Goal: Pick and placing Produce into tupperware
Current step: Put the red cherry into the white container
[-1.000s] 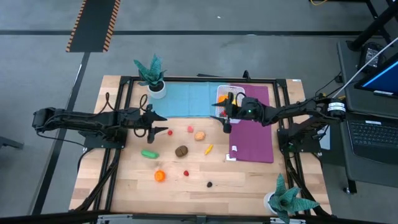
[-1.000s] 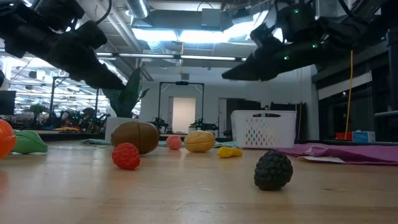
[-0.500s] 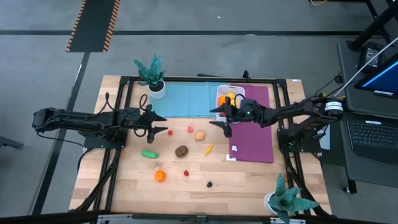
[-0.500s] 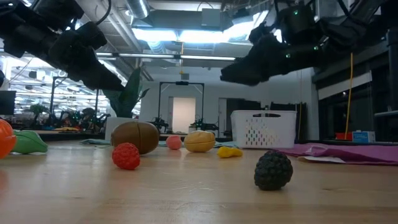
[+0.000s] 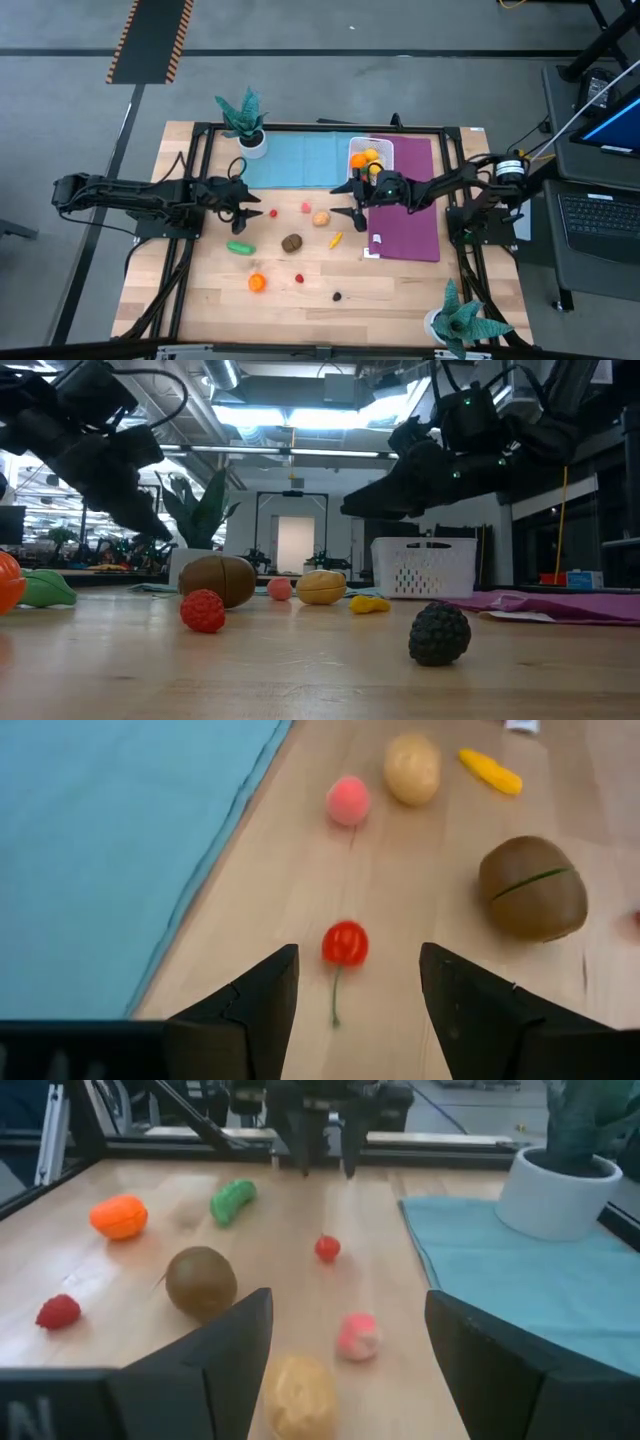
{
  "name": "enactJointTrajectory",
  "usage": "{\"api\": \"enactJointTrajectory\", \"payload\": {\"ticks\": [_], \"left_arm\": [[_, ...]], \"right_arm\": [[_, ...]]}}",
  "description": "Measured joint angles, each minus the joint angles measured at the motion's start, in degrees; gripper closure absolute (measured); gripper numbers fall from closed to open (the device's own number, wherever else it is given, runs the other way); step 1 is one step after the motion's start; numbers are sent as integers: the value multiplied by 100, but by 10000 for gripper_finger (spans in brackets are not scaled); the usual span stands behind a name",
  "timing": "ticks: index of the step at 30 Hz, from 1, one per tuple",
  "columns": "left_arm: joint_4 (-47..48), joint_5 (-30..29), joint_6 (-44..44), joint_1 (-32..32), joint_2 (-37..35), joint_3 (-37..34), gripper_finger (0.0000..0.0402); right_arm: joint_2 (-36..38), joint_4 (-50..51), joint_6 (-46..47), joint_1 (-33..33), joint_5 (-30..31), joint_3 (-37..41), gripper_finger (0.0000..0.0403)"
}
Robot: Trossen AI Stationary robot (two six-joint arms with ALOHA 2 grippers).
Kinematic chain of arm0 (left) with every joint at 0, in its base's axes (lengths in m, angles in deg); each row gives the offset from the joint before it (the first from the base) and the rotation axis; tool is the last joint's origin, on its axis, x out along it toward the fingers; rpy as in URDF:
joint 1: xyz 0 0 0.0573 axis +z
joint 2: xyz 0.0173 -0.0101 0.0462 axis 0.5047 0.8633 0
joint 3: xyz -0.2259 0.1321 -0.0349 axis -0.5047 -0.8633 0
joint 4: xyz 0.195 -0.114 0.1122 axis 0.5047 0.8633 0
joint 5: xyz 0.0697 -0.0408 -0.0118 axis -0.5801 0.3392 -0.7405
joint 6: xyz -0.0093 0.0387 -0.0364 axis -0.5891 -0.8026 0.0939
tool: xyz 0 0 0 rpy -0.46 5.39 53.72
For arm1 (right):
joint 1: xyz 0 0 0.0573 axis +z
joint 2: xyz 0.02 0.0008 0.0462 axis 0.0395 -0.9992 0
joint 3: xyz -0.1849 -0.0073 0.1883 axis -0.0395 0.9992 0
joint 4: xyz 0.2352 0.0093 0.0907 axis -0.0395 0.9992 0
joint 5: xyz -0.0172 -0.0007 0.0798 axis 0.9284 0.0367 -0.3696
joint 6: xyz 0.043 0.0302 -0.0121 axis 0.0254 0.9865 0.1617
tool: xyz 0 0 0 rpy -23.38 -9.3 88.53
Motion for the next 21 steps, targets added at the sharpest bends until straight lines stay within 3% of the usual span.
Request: {"api": "enactJointTrajectory", "payload": {"ticks": [9, 21], "left_arm": [[13, -51, 204, 0, 208, 0, 202], [-820, -62, 174, 0, 1712, 0, 202]], "right_arm": [[-105, -318, 21, 0, 5, -2, 139], [-105, -348, 23, 0, 14, -2, 139]]}}
